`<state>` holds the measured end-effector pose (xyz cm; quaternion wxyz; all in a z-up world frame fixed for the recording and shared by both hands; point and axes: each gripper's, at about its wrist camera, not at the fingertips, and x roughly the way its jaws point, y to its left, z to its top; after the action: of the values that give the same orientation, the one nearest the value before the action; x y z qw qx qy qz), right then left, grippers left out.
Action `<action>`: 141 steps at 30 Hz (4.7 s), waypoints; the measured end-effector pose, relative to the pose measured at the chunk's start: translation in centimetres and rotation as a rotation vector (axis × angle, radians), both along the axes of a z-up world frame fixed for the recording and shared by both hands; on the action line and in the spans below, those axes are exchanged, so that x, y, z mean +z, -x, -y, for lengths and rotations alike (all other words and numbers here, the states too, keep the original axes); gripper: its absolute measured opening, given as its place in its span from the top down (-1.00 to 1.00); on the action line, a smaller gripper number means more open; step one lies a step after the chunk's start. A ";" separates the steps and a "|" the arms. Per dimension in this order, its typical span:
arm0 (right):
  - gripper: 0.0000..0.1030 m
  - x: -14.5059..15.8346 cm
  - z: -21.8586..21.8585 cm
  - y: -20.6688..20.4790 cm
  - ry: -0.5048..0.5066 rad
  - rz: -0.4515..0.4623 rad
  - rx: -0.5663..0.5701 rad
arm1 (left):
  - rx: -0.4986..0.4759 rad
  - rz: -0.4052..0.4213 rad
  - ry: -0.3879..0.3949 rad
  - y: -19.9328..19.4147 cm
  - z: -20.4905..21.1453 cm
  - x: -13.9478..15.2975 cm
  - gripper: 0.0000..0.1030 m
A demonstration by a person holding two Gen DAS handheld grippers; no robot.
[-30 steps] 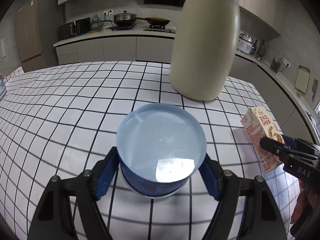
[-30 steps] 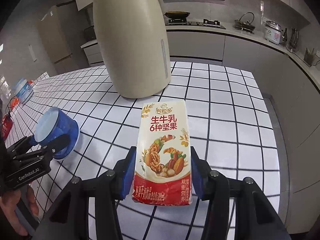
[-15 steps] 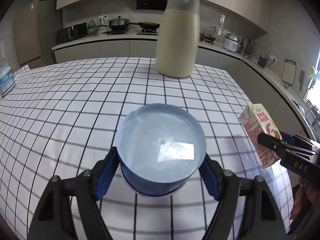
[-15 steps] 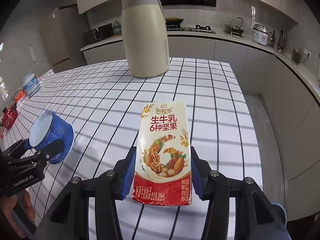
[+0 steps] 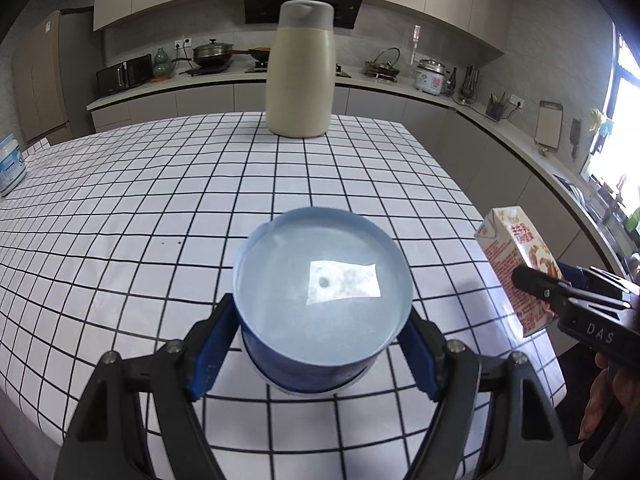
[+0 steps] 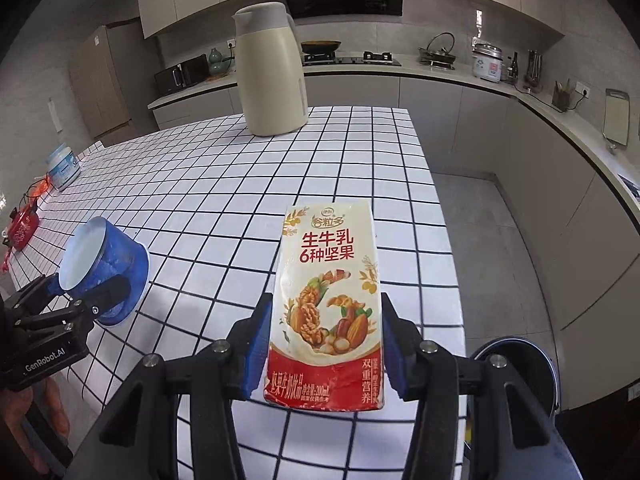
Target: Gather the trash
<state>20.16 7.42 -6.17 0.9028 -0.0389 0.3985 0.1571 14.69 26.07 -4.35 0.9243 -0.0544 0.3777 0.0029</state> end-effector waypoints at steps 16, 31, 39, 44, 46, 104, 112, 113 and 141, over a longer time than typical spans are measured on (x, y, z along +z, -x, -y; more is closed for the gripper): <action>0.00 1.4 12.2 1.7 -0.012 0.017 -0.056 | -0.081 0.018 -0.002 0.0 12.5 0.5 -0.50; 0.00 1.2 26.2 2.4 -0.018 -0.005 -0.122 | -0.180 -0.009 -0.003 -1.2 25.2 -0.6 -0.50; 0.00 0.0 33.2 3.2 -0.017 -0.025 -0.151 | -0.226 -0.034 -0.007 -1.6 30.7 -1.8 -0.50; 0.00 -0.9 35.8 3.7 -0.022 -0.040 -0.133 | -0.227 -0.064 -0.005 -1.8 32.9 -3.0 -0.50; 0.00 -1.5 36.5 3.8 -0.021 -0.052 -0.123 | -0.224 -0.072 -0.008 -1.8 33.7 -3.5 -0.50; -1.00 -13.7 44.4 -1.4 0.078 -0.226 -0.036 | -0.108 -0.238 -0.047 -1.7 40.2 -12.1 -0.84; -1.00 -12.2 44.0 -0.3 0.084 -0.201 -0.030 | -0.121 -0.224 -0.048 -1.4 40.3 -11.4 -0.84; -1.00 -12.0 43.9 -0.2 0.085 -0.197 -0.030 | -0.122 -0.221 -0.049 -1.3 40.3 -11.3 -0.84; -1.00 1.7 40.7 9.3 0.090 -0.036 -0.141 | -0.113 -0.060 -0.086 4.4 35.9 1.9 -0.85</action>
<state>10.82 -33.31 -4.49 0.9017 -0.0485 0.4228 0.0758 10.27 -9.80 -2.45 0.9129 0.0070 0.4070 -0.0313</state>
